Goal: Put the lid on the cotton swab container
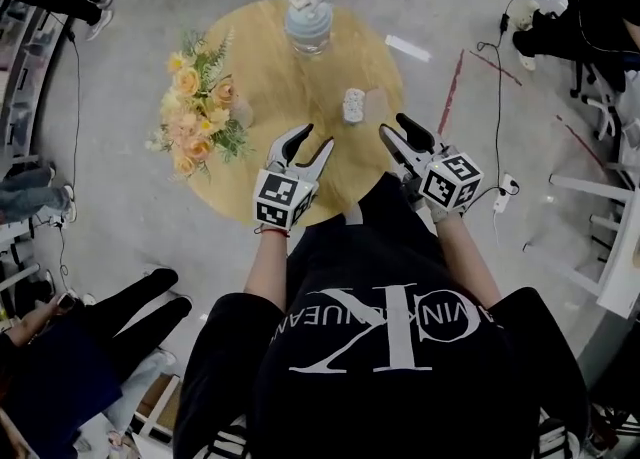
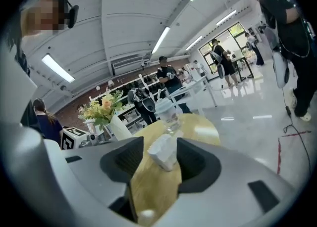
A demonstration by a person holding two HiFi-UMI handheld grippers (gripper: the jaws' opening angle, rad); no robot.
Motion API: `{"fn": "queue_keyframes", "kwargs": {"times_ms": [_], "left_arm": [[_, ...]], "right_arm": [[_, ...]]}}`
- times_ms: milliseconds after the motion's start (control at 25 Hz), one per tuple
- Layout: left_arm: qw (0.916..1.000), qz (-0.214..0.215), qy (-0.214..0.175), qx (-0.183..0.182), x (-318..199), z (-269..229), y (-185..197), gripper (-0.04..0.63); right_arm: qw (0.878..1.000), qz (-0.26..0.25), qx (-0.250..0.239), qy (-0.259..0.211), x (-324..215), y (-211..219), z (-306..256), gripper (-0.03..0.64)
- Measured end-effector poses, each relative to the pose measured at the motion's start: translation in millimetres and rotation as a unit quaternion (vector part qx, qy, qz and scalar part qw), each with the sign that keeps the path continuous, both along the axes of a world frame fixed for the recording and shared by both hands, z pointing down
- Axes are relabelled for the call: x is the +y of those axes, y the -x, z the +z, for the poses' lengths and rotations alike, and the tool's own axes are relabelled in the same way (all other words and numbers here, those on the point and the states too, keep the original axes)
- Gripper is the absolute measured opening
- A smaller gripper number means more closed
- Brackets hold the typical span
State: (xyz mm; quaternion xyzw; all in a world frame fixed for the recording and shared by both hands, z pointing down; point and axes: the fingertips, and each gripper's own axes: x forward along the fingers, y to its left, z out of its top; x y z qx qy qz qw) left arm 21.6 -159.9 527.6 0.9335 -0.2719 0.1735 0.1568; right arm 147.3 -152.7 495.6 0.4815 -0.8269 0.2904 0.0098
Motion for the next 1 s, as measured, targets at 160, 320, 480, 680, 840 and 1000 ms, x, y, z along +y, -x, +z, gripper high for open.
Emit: {"fn": "queue_keyframes", "kwargs": {"times_ms": [160,320,480,680,840,1000], "left_arm": [[0.9999,-0.002,0.015,-0.006,-4,9,-15,0.195],[0.9993,0.019,0.013,-0.028,-6,26,-32,0.209],[0.9986,0.025,0.016,-0.044,-11,37,-46,0.216],[0.9981,0.022,0.024,-0.052,-15,48,-57,0.216],[0.9977,0.019,0.028,-0.060,-15,53,-59,0.216],[0.9970,0.016,0.032,-0.069,-15,60,-59,0.216]], "right_arm": [[0.999,-0.037,-0.002,0.030,-11,3,11,0.178],[0.997,-0.060,-0.011,0.040,-17,8,18,0.178],[0.996,-0.076,-0.015,0.044,-18,10,19,0.176],[0.995,-0.091,-0.029,0.036,-21,15,11,0.176],[0.994,-0.110,-0.020,0.024,-22,19,4,0.176],[0.991,-0.130,-0.011,0.014,-23,28,0,0.176]]}}
